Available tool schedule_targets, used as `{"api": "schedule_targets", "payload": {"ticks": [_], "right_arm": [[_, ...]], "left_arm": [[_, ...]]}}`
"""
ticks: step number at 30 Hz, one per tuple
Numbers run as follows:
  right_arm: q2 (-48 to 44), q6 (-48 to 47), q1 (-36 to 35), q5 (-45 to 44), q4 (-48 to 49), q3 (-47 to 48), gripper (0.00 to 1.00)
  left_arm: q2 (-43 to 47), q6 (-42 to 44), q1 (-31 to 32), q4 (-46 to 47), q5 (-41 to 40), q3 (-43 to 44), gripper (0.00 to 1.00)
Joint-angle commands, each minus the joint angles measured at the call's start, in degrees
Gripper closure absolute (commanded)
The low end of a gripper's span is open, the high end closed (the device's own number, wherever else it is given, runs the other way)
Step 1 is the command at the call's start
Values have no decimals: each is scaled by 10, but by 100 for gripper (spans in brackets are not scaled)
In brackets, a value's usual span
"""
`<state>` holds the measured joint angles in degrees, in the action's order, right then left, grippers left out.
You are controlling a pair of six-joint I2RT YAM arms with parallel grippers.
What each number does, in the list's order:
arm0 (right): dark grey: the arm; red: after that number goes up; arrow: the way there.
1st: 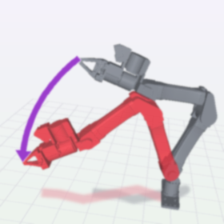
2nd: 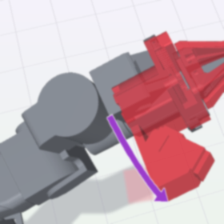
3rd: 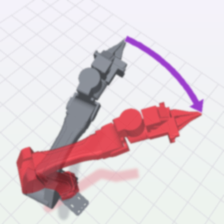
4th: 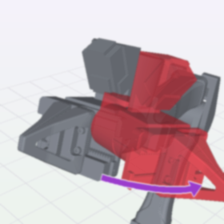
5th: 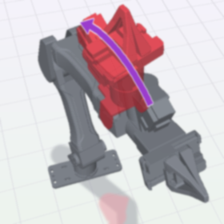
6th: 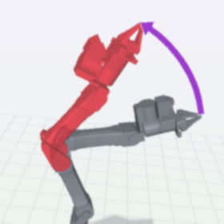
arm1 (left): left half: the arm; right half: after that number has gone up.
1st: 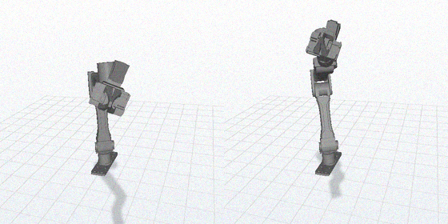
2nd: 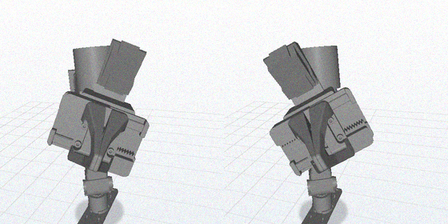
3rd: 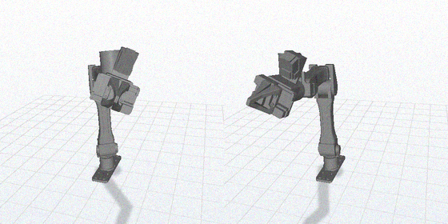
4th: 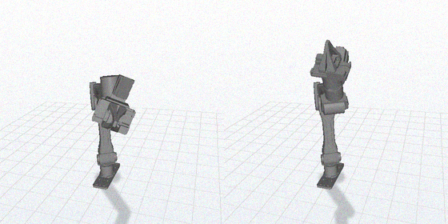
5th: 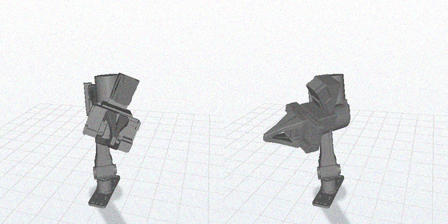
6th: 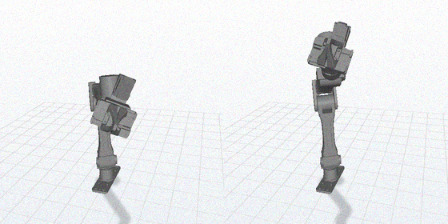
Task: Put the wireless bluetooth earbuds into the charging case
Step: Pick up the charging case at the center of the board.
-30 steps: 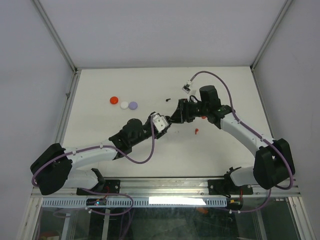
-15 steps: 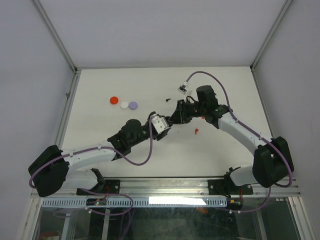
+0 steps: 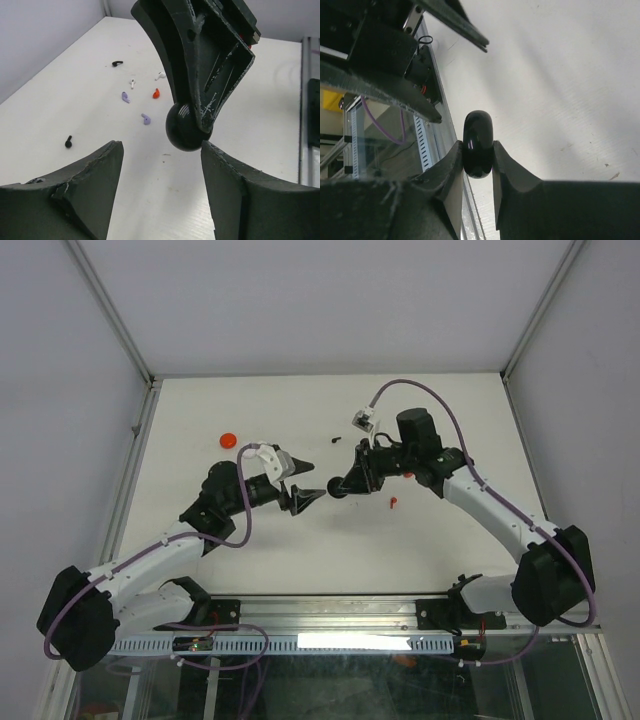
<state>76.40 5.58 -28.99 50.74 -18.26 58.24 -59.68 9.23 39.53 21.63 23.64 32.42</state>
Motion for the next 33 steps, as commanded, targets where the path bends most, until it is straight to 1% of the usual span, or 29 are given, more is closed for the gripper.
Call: {"api": "schedule_targets", "payload": {"ticks": [1, 3, 5, 8, 11, 14, 21, 25, 28, 30, 31, 33], "right_arm": [[-34, -81, -17, 39, -12, 30, 98], [-41, -94, -23, 41, -14, 29, 98], [-48, -107, -29, 45, -12, 26, 98], [-55, -119, -40, 46, -5, 22, 98], [-56, -132, -53, 42, -5, 25, 98], [-54, -144, -66, 29, -5, 29, 98], [-43, -171, -82, 20, -23, 49, 99], [-38, -184, -92, 20, -34, 57, 99], [-31, -193, -100, 13, -44, 64, 99], [-25, -202, -102, 7, -58, 72, 96], [-23, -204, -102, 4, -64, 76, 93], [-24, -210, -102, -8, -73, 83, 86]], "left_arm": [[-2, -103, -39, 58, 166, 6, 38], [-13, -134, -54, 70, 203, 8, 42], [-23, -167, -66, 90, 240, 7, 44], [-39, -192, -73, 89, 275, 17, 49], [-50, -202, -74, 75, 283, 25, 55], [-61, -211, -74, 69, 294, 32, 64], [-91, -222, -74, 45, 343, 56, 71], [-96, -219, -74, 36, 353, 58, 77], [-102, -220, -74, 36, 365, 62, 88], [-103, -216, -74, 36, 368, 62, 95], [-103, -214, -74, 35, 369, 61, 99], [-101, -208, -74, 33, 369, 58, 100]]}}
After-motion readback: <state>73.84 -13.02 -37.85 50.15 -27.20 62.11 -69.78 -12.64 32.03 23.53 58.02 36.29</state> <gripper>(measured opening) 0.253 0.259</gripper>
